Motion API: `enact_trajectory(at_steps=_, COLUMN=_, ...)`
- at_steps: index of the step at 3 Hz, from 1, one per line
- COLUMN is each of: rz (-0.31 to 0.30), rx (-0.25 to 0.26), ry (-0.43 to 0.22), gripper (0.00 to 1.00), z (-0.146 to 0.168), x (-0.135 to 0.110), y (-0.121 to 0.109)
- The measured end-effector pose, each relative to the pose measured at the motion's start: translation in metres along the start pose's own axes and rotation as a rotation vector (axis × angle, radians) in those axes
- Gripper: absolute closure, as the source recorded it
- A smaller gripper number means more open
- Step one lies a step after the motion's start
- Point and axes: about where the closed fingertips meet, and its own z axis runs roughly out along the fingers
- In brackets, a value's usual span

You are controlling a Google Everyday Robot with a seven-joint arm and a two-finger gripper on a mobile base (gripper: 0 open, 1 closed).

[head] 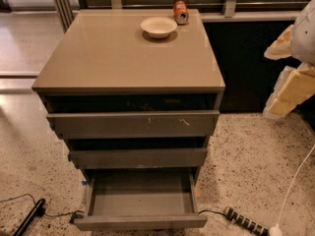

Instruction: Close bottom drawer

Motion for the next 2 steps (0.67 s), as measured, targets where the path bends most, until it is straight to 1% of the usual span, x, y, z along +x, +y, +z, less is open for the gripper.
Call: enact_trajectory(at_steps=2, rz=0.0, rx=0.0, ry=0.0, gripper=0.72, z=0.0, x=0.0, y=0.0)
